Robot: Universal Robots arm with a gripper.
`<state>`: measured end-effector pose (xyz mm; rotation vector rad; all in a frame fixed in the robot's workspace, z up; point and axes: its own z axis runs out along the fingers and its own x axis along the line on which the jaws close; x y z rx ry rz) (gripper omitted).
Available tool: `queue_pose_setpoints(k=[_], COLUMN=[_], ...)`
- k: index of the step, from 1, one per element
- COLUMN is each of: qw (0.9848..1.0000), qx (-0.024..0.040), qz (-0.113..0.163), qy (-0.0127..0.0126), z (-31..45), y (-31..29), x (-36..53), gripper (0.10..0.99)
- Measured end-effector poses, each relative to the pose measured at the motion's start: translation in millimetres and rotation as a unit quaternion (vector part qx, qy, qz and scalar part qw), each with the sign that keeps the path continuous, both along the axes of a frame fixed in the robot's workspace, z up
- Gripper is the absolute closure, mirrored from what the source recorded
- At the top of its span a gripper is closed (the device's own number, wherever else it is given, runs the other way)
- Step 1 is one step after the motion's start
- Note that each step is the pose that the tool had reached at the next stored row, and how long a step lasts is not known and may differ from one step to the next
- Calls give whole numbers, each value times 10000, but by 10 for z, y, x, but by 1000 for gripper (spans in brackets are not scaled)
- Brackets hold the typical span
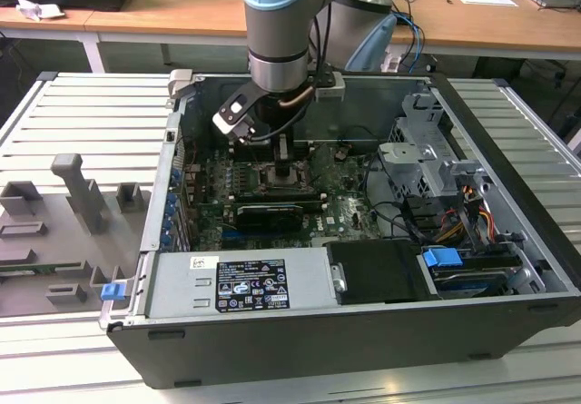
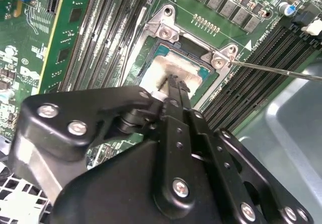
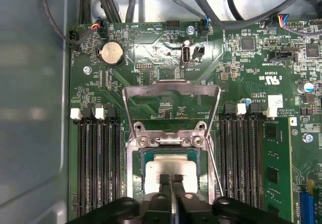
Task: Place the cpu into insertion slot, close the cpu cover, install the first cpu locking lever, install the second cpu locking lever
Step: 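Place the cpu into insertion slot, then close the cpu cover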
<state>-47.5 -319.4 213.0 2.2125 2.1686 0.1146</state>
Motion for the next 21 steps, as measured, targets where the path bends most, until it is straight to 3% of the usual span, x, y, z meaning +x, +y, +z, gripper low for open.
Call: queue_pose_setpoints(k=[1, 6, 10, 12, 13, 14, 17, 18, 19, 21], qw=[10000, 10000, 10000, 10000, 10000, 10000, 10000, 10000, 9999, 9999], qx=[0, 2, 4, 5, 4, 5, 14, 16, 14, 16], qz=[-1, 1, 0, 0, 0, 1, -1, 0, -1, -2], qy=[2, 10, 43, 43, 43, 43, 71, 98, 119, 120], z=[9, 45, 50, 126, 211, 218, 218, 219, 239, 346], y=[0, 1, 0, 0, 0, 0, 0, 0, 0, 0], x=[0, 4, 31, 32, 32, 37, 98, 138, 142, 142], gripper=[980, 980, 980, 980, 980, 980, 980, 980, 980, 980])
